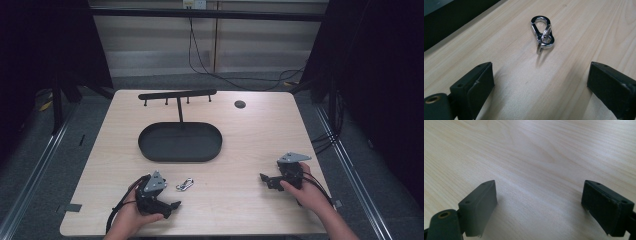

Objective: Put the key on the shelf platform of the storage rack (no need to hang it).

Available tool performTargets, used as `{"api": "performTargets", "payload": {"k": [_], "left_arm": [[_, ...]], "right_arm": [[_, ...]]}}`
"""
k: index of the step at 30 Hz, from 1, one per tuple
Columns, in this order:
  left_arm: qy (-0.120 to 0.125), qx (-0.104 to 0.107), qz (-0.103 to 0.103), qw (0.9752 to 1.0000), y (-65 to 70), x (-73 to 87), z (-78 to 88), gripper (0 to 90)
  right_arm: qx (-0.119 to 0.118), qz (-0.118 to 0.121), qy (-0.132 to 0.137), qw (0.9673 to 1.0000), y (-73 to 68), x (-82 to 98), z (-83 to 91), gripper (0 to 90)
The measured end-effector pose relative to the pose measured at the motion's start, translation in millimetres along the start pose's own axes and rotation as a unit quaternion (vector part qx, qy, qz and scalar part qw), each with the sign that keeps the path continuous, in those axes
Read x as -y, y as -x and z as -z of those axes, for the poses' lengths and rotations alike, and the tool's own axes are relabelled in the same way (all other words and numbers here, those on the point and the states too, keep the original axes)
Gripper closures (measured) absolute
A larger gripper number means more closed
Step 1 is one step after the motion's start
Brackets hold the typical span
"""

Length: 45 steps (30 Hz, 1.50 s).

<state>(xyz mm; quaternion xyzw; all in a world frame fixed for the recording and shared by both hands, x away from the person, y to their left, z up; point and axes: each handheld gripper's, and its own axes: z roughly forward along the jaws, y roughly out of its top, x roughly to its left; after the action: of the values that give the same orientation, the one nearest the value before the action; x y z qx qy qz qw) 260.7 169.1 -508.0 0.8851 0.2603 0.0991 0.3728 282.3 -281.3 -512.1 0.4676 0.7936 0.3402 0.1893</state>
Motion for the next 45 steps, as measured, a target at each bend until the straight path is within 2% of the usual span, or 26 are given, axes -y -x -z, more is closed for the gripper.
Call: {"api": "performTargets", "payload": {"k": [4,7,9,10,13,14,16,19,20,23,24,25,29,33,36,45], "left_arm": [[0.0,0.0,0.0,1.0,0.1,0.0,0.1,6.7],[-0.003,-0.007,0.009,0.9999,2.4,-0.5,0.4,6.8],[-0.02,-0.007,0.014,0.9997,3.6,-4.3,3.2,10.9],[-0.027,-0.01,0.012,0.9995,3.5,-6.1,4.8,17.5],[-0.046,-0.01,0.027,0.9985,3.2,-9.3,7.1,17.9],[-0.057,-0.007,0.026,0.998,2.2,-11.0,8.5,19.2],[-0.074,-0.006,0.031,0.9967,1.4,-14.3,10.1,22.3],[-0.099,0.008,0.043,0.9941,0.2,-19.7,11.7,25.5],[-0.121,0.004,0.043,0.9917,-0.5,-23.9,12.5,26.3],[-0.121,0.006,0.05,0.9914,-1.7,-27.0,13.0,26.3],[-0.13,0.011,0.049,0.9902,-2.6,-30.7,13.7,26.3],[-0.13,0.011,0.049,0.9902,-2.6,-30.7,13.7,26.8],[-0.136,0.005,0.048,0.9896,-3.1,-39.2,15.8,28.5],[-0.15,0.001,0.042,0.9879,-4.2,-46.9,18.3,29.3],[-0.155,0.007,0.046,0.9869,-4.9,-51.6,17.7,30.2],[-0.182,0.026,0.05,0.9816,-5.2,-63.0,6.7,34.6]], "right_arm": [[0.0,0.0,0.0,1.0,0.0,0.0,0.0,12.4],[0.0,0.0,0.0,1.0,0.0,0.0,0.0,12.4],[0.0,0.0,0.0,1.0,0.0,0.0,0.0,12.4],[0.0,0.0,0.0,1.0,0.1,0.0,0.0,12.4],[0.0,0.0,0.0,1.0,0.1,-0.1,0.0,12.4],[0.0,0.0,0.0,1.0,0.1,0.0,0.0,12.4],[0.0,0.0,0.0,1.0,0.0,0.0,0.0,12.4],[0.0,0.0,0.0,1.0,0.0,0.0,0.0,12.4],[0.0,0.0,0.0,1.0,0.0,-0.1,0.0,12.4],[0.0,0.0,0.0,1.0,0.0,-0.1,0.0,12.4],[0.0,0.0,0.0,1.0,0.0,0.0,0.0,12.4],[0.0,0.0,0.0,1.0,0.0,0.0,0.0,12.4],[0.0,0.0,0.0,1.0,0.1,0.0,0.0,12.4],[0.0,0.0,0.0,1.0,0.1,-0.1,0.0,12.4],[0.0,0.0,0.0,1.0,0.1,-0.1,-0.1,12.4],[0.0,0.0,0.0,1.0,0.0,0.0,0.0,12.4]]}}
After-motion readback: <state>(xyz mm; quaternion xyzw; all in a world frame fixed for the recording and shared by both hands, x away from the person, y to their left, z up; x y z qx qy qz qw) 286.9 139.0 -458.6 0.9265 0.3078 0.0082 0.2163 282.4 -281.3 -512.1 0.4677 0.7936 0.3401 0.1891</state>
